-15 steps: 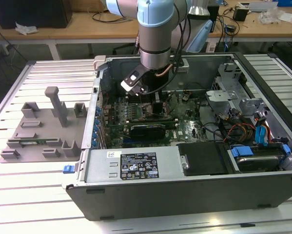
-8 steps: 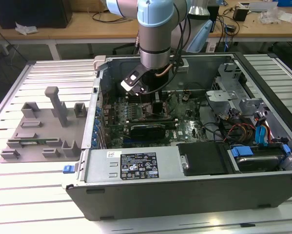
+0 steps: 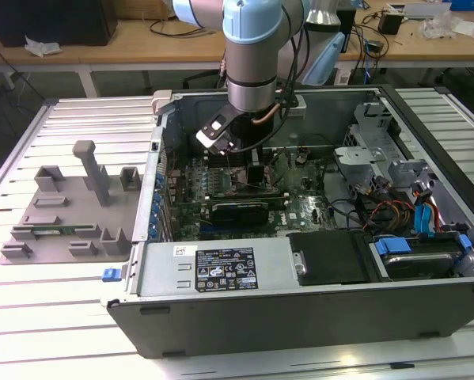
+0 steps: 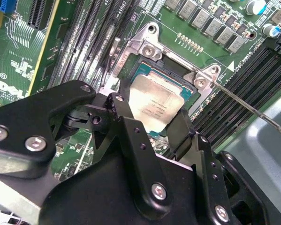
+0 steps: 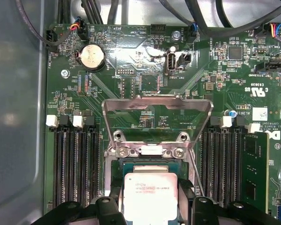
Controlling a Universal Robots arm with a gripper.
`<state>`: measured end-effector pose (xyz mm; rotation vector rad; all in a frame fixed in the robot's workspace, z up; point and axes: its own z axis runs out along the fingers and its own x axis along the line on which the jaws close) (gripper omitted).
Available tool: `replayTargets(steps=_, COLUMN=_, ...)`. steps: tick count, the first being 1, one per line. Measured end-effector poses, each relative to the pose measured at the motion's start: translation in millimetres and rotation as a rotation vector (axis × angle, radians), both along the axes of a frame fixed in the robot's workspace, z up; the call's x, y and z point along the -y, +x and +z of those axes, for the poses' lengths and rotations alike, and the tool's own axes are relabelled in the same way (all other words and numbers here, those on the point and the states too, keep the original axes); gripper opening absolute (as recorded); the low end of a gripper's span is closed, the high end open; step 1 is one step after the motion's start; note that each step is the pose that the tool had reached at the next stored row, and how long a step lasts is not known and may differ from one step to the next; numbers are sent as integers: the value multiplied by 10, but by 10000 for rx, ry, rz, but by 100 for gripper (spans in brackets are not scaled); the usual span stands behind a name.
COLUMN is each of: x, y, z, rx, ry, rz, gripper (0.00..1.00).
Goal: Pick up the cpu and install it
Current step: 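Place the cpu into insertion slot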
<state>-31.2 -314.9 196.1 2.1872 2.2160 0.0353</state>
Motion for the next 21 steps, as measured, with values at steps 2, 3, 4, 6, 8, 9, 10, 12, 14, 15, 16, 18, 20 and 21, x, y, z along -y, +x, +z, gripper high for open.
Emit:
replayTargets(steps=2, x=0, y=0, z=0, rx=0, ry=-1, rz=0, gripper=55)
replayTargets(steps=3, x=0, y=0, z=-1, rx=0, ry=0, rz=0, gripper=55)
replayTargets(steps=4, x=-1, y=0, z=-3, rx=2, ry=7, rz=0, gripper=55)
replayTargets(steps=6, x=-1, y=0, z=-3, rx=2, ry=3, rz=0, gripper=62)
replayTargets(steps=8, x=0, y=0, z=-2, rx=0, ry=0, rz=0, gripper=62)
replayTargets(steps=9, x=0, y=0, z=-2, rx=0, ry=0, rz=0, gripper=62)
replayTargets(steps=10, x=0, y=0, z=-1, rx=1, ry=2, rz=0, gripper=62)
replayTargets(steps=12, x=-1, y=0, z=1, rx=2, ry=5, rz=0, gripper=62)
replayTargets(steps=14, x=0, y=0, z=4, rx=0, ry=1, rz=1, gripper=62)
replayTargets(steps=15, x=0, y=0, z=12, rx=-1, ry=0, rz=0, gripper=62)
replayTargets(steps=16, x=0, y=0, z=20, rx=-1, ry=-1, rz=0, gripper=62)
replayTargets(steps=18, x=-1, y=1, z=24, rx=3, ry=4, rz=0, gripper=62)
replayTargets(steps=20, x=-1, y=0, z=26, rx=1, ry=2, rz=0, gripper=62)
replayTargets(steps=21, x=-1, y=0, z=26, rx=1, ry=2, rz=0, gripper=62)
